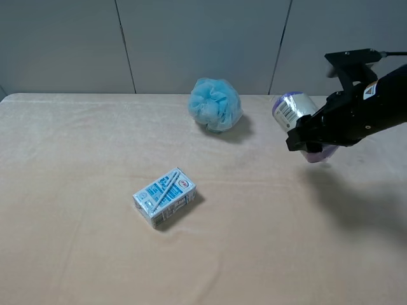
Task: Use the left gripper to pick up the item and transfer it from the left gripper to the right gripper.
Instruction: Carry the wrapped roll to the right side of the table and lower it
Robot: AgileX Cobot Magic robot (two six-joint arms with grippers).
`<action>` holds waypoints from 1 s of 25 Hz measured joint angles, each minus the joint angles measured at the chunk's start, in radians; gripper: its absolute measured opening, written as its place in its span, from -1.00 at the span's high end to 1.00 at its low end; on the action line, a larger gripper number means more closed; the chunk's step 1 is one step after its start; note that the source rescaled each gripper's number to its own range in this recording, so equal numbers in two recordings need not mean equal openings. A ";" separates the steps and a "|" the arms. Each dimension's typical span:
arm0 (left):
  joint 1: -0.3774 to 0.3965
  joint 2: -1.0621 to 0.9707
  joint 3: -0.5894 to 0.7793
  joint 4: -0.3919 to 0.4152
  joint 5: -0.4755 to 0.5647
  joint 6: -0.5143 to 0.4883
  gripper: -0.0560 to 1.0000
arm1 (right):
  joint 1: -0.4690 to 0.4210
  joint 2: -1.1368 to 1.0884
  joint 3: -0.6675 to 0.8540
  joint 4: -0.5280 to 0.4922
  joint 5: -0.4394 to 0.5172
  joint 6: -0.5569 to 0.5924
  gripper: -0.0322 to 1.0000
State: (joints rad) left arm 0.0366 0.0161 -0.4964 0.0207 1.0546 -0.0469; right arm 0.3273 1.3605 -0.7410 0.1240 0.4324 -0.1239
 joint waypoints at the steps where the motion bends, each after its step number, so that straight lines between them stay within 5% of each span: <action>1: 0.007 -0.007 0.000 0.000 -0.001 0.000 -0.97 | -0.012 0.019 0.000 -0.001 -0.005 0.000 0.94; 17: 0.015 -0.022 0.000 0.000 -0.003 0.000 -0.97 | -0.063 0.295 -0.001 -0.017 -0.188 0.001 0.94; 25: 0.015 -0.022 0.000 0.000 -0.003 0.000 -0.97 | -0.063 0.353 -0.001 -0.018 -0.206 0.001 0.94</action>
State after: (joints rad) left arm 0.0518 -0.0058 -0.4964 0.0207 1.0516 -0.0469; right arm 0.2643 1.7134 -0.7419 0.1056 0.2263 -0.1232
